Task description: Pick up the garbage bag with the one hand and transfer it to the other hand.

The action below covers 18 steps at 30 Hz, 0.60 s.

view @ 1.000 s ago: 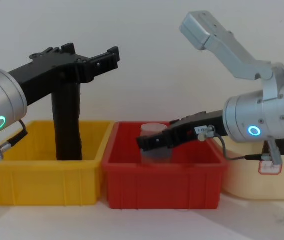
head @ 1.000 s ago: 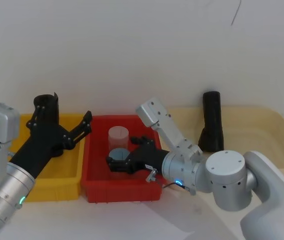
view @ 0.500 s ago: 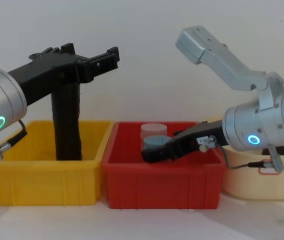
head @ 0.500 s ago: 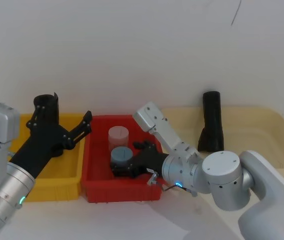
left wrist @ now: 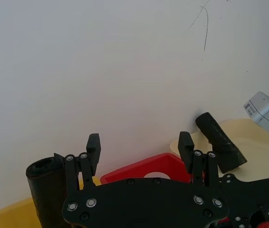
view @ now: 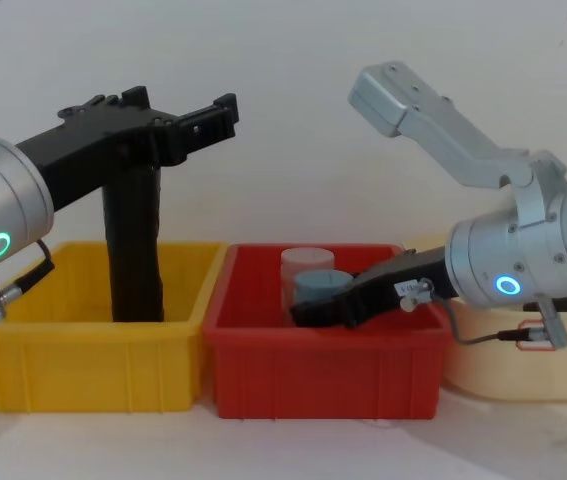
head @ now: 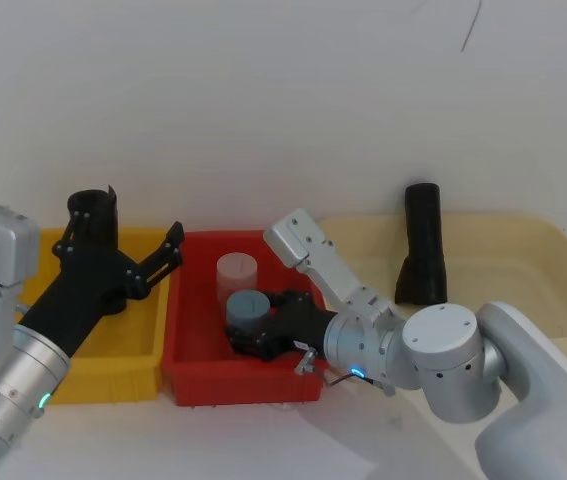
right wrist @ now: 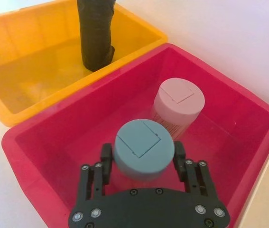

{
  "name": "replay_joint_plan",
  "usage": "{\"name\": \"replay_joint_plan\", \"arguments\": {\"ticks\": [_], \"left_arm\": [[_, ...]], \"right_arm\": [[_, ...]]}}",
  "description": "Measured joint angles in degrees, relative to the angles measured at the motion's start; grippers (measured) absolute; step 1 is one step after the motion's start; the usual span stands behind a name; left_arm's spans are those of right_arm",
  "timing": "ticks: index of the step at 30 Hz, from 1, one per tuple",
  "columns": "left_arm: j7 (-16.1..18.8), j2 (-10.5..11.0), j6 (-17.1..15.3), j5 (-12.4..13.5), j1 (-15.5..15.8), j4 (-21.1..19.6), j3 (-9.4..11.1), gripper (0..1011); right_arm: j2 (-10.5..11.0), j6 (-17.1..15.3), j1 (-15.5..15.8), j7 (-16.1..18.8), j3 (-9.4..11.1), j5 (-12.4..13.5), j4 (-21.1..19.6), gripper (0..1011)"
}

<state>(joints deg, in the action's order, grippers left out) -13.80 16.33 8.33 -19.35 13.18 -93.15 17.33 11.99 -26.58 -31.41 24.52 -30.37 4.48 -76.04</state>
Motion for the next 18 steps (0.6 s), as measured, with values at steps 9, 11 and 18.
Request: {"name": "replay_joint_plan", "arguments": {"ticks": [9,11,18], "left_arm": [[0.0,0.0,0.0,0.0,0.0,0.0,0.0,1001],[0.0,0.0,0.0,0.0,0.0,0.0,0.0,1001],[0.0,0.0,0.0,0.0,0.0,0.0,0.0,1002]], "right_arm": [[0.1,-0.03,0.44,0.61,0.52,0.31,-0.51,680],[0.16,-0.02,0.57,0.84,0.75,0.65,-0.74,681],[0.5,-0.05,1.15,1.66,2.63,2.96,-2.65,680]]}}
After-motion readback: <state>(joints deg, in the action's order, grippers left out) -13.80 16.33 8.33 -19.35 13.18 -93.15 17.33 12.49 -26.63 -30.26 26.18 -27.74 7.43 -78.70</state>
